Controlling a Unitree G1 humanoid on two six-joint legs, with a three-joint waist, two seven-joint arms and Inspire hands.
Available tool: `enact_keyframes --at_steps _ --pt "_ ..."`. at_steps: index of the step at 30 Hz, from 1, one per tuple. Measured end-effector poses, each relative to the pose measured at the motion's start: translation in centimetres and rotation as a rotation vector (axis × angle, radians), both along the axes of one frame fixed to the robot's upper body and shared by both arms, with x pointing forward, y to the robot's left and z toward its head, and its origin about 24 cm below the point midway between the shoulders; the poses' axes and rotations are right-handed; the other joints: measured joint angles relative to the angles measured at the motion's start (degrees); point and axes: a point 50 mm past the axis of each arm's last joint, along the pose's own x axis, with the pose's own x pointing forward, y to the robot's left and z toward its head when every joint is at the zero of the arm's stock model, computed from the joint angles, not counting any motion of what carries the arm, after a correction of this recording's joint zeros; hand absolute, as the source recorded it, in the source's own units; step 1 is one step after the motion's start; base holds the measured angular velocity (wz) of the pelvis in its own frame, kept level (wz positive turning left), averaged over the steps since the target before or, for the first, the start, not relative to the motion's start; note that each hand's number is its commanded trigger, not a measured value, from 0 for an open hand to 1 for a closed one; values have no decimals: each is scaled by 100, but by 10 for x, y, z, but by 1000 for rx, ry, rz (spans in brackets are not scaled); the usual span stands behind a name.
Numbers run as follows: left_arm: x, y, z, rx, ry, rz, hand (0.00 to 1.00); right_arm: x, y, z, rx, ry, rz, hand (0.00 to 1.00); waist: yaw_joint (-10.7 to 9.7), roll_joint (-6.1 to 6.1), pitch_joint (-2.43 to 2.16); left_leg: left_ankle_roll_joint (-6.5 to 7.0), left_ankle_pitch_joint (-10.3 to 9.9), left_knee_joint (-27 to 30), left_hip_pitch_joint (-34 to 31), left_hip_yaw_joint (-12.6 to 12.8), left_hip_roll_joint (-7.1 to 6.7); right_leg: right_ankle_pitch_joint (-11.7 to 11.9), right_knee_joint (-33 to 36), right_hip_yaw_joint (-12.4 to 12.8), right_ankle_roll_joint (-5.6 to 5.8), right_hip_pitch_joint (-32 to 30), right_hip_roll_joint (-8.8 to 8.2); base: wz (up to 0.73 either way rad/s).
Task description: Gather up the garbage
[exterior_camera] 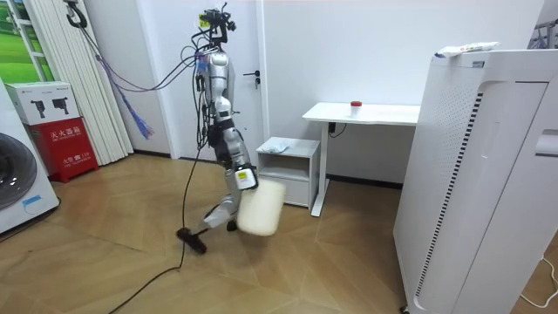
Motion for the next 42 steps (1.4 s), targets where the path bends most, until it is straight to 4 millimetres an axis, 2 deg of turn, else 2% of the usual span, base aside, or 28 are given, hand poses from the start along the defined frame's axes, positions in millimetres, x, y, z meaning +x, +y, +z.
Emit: enact_keyframes --at_steps 1,2,3,5,6,7,8,10,12,14,15,16,18,19,21,26,29,32,37,42 --pt "6 -2 1 3 -28 -6 0 5 0 2 -5 -22 9 100 -2 62 -5 -28 -7 -107 113 -68 57 -249 -119 12 -18 -411 67 16" --pt "7 -2 2 6 -38 -7 0 7 1 2 -5 -30 15 100 -7 93 -9 -50 -11 -149 150 -130 86 -353 -302 16 -25 -583 110 29" --pt "15 -3 4 21 -74 -24 0 11 2 3 -4 -46 25 100 -77 133 -7 -94 -24 -191 199 -243 145 -444 -849 19 -44 -826 181 44" --pt "23 -5 7 38 -114 -32 0 12 6 2 1 -58 31 100 -153 123 -1 -179 -17 -292 296 -429 176 -422 -2138 62 -39 -942 218 53" --pt "29 -6 9 52 -133 -41 0 13 9 1 10 -69 27 100 -158 88 -26 -253 -40 -294 317 -560 179 -114 -3131 128 27 -902 283 61" --pt "35 -9 10 57 -149 -54 0 12 11 0 14 -66 31 100 -176 107 -55 -357 -84 -226 315 -745 264 315 -3416 152 -38 -788 381 52" --pt "38 -11 11 61 -164 -63 0 12 13 0 16 -63 37 100 -169 110 -68 -403 -77 -231 338 -786 311 341 -3537 112 -80 -714 452 32" --pt "45 -10 15 92 -224 -61 0 19 20 -2 24 -76 79 100 -122 140 -42 -535 -55 -381 406 -816 433 404 -3792 12 -178 -551 660 6" --pt "51 -11 19 121 -262 -57 0 26 22 0 22 -88 101 100 -129 158 -26 -580 -32 -458 408 -802 489 417 -3861 -2 -201 -554 712 -2" --pt "69 -11 28 151 -330 -59 0 29 22 0 22 -80 127 100 -152 175 -15 -614 -12 -537 407 -815 544 409 -3863 -84 -213 -561 715 11" --pt "84 -12 36 173 -389 -59 0 30 22 -1 23 -74 137 100 -149 172 -2 -638 3 -601 409 -815 542 405 -3858 -115 -218 -582 708 8" --pt "98 -13 45 192 -456 -56 0 35 23 1 27 -86 156 100 -145 167 50 -641 6 -614 404 -802 535 389 -3844 -134 -239 -605 694 0" --pt "113 -15 56 212 -534 -52 0 44 26 2 26 -102 185 100 -165 175 95 -639 6 -657 348 -797 506 368 -3842 -138 -255 -657 683 -2" --pt "122 -18 63 221 -580 -59 0 47 27 3 30 -107 195 100 -218 175 96 -634 9 -657 273 -820 458 368 -3846 -153 -255 -721 684 5" --pt "130 -21 68 233 -618 -77 0 48 29 2 40 -104 207 100 -234 174 97 -628 12 -656 217 -830 454 373 -3865 -150 -247 -765 684 2" --pt "135 -25 72 265 -644 -123 0 54 30 4 55 -132 221 100 -360 173 94 -616 19 -620 78 -852 466 385 -3868 -169 -233 -914 672 1" --pt "139 -24 70 281 -622 -125 0 59 29 5 52 -130 218 100 -450 184 99 -616 19 -556 47 -853 492 385 -3844 -277 -233 -910 662 5" --pt "146 -23 72 298 -620 -123 0 63 27 7 44 -132 227 100 -492 222 126 -617 18 -554 19 -855 506 385 -3857 -322 -233 -916 657 3" --pt "155 -24 76 324 -629 -121 0 67 23 10 30 -140 233 100 -505 329 204 -617 18 -528 -69 -818 508 389 -3813 -325 -244 -1021 611 -3" --pt "154 -23 74 334 -602 -133 0 76 24 13 26 -161 239 100 -573 343 225 -616 17 -317 -406 -794 505 385 -3606 -321 -280 -1361 568 0"
